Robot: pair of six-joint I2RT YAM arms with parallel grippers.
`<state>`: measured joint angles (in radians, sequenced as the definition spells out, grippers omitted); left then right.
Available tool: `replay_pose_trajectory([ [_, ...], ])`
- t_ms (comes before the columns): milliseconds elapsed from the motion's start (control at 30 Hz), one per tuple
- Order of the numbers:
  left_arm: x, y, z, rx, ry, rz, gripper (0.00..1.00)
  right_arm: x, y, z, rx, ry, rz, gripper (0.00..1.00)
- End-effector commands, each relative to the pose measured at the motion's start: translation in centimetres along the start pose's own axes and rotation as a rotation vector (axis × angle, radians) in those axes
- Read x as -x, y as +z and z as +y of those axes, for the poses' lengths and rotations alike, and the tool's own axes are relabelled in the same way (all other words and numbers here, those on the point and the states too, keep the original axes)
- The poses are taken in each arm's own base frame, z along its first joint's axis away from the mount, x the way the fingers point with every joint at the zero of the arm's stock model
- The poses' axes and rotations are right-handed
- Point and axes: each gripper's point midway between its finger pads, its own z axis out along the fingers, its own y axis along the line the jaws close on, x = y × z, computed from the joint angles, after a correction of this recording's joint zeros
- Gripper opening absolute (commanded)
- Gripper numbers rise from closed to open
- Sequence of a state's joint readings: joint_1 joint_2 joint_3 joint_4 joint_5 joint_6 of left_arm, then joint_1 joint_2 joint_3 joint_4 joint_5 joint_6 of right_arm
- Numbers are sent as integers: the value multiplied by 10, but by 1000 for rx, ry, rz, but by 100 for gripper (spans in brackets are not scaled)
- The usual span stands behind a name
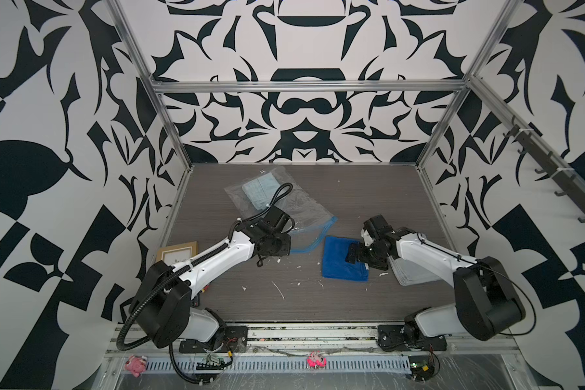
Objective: Place the folded towel into the vacuum bag
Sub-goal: Pick up the towel from the center of the board.
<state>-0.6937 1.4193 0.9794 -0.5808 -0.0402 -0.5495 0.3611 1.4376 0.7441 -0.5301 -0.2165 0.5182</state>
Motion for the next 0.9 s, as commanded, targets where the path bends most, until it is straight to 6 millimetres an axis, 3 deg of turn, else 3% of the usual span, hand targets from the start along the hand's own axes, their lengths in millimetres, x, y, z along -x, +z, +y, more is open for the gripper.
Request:
replay_pose_trajectory([
  [0, 3, -1, -4, -13, -12, 8, 0, 1, 2, 1, 12, -15, -2, 93],
  [233, 2, 2, -4, -13, -17, 19, 0, -5, 11, -2, 13, 0, 27, 78],
  [600, 3, 0, -4, -10, -21, 12, 0, -13, 23, -1, 53, 12, 48, 36],
  [767, 1, 2, -3, -6, -21, 19, 0, -7, 11, 8, 95, -6, 4, 8],
  [867, 3, 0, -3, -7, -22, 14, 0, 0, -9, 22, 144, -28, -43, 0],
])
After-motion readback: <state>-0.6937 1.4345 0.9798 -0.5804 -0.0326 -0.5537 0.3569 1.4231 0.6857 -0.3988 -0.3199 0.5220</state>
